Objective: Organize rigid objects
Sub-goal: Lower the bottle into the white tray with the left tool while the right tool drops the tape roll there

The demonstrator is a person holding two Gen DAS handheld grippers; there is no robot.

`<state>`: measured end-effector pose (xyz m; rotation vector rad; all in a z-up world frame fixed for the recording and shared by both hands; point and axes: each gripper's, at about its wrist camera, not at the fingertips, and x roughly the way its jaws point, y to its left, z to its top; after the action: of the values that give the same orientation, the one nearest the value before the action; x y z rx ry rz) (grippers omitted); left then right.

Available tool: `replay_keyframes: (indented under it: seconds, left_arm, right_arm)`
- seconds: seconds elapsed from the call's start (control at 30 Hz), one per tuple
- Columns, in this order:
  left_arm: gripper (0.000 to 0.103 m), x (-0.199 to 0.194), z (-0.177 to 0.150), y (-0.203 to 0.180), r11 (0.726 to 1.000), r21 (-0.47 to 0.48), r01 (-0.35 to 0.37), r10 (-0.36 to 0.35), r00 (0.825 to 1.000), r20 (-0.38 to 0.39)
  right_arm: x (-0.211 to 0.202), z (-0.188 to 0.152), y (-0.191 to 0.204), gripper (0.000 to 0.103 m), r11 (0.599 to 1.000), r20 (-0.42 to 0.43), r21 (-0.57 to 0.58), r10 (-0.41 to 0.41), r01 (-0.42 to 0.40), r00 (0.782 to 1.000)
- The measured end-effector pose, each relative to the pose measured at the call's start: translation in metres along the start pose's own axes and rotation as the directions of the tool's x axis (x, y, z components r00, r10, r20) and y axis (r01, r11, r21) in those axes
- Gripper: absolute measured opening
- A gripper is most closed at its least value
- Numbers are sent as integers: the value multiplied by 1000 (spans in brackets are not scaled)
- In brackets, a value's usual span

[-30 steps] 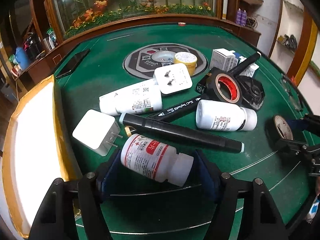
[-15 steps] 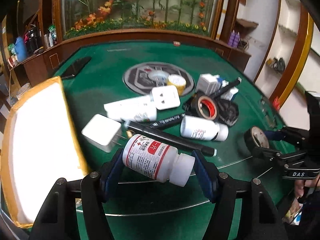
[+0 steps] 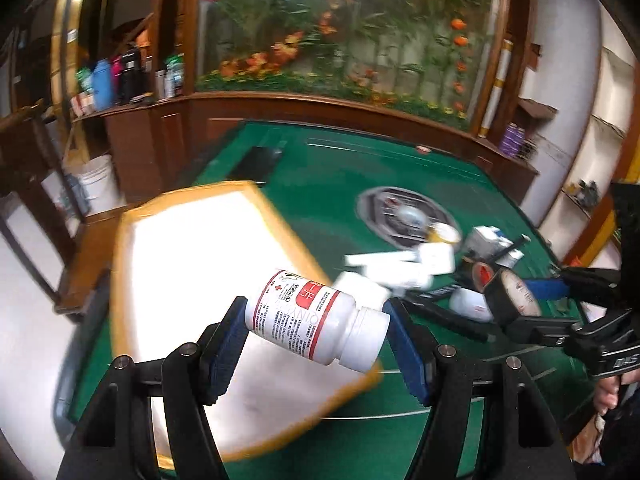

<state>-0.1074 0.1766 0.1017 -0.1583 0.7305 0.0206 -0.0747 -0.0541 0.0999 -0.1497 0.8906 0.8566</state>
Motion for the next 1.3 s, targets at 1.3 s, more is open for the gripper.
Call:
replay_keyframes:
  seconds: [1.3]
  left_arm:
    - [72, 138, 48, 131, 983, -56, -174, 155, 956, -249]
  right_arm:
    - [300, 198, 69, 58, 996, -263, 77, -21, 43, 965]
